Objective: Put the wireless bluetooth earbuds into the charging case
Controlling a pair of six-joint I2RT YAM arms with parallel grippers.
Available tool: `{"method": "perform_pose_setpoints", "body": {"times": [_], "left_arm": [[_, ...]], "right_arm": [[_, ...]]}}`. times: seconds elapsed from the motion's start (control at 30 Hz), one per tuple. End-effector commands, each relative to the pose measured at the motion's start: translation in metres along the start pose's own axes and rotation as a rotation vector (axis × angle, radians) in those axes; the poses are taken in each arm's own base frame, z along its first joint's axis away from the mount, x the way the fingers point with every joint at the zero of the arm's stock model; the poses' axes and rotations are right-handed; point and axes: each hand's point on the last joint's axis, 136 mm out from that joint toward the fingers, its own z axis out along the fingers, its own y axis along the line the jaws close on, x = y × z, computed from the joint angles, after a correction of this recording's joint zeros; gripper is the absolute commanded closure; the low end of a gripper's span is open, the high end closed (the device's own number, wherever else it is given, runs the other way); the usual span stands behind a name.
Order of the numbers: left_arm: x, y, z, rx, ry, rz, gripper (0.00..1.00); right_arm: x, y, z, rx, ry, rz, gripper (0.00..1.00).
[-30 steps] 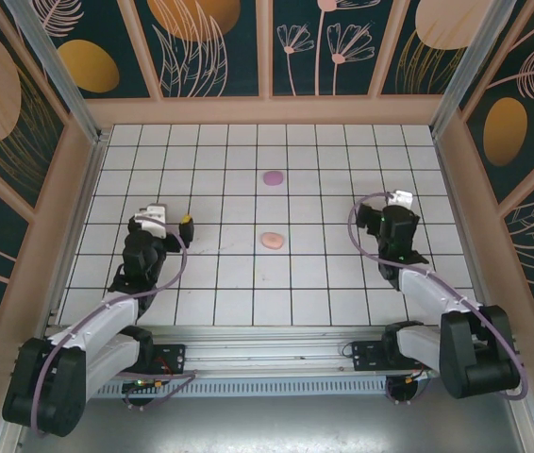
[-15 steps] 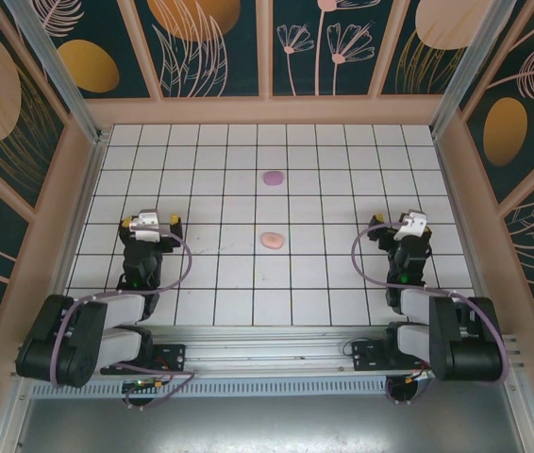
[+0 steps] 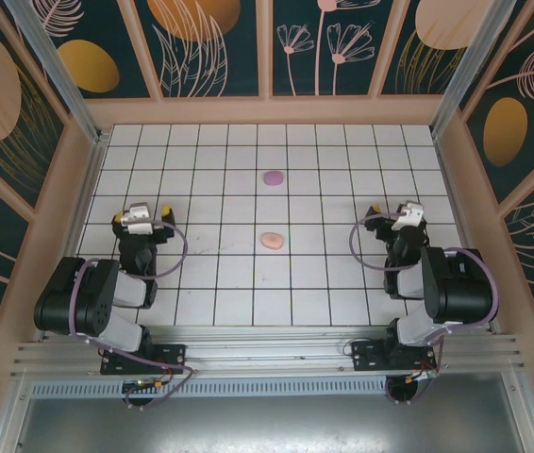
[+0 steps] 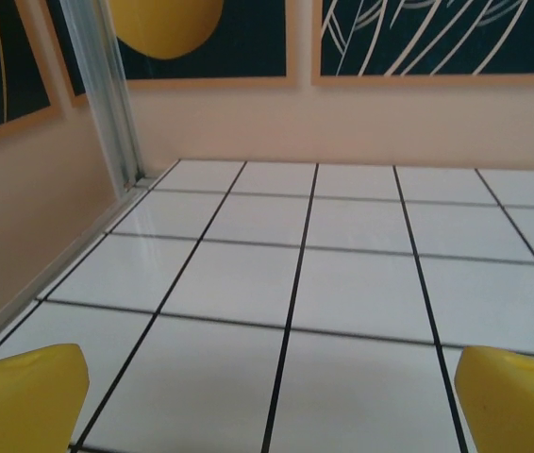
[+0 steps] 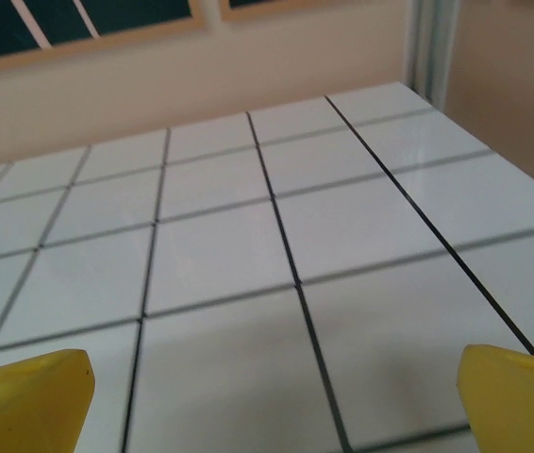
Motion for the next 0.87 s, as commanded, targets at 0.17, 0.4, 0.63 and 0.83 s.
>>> {"method": "perform_pose_setpoints", "body": {"times": [0.17,0.4,0.63,0.83], "left_arm": [[-0.0025,0.0043,0.017,0.024,0.026,-0.064,0.02],[-0.0038,0.0046,0.016,0.022,0.021,-0.063,0.02],[-0.0039,0.0046,0.0162,0.022,0.021,-0.063,0.02],[-0.0038,0.0048,0.016,0.022,0.021,-0.062,0.01]], "right_arm": [[-0.0121,0.0097,0.0053,-0.031,-0.033,-0.031,0.01],[-0.0113,0.0093,0.005,-0.031,-0.03,-0.03,0.01],[-0.0113,0.0094,0.0053,-0.031,-0.03,-0.031,0.01],[-0.0113,0.0101,0.005,-0.034,-0.03,-0.031,0.01]]}}
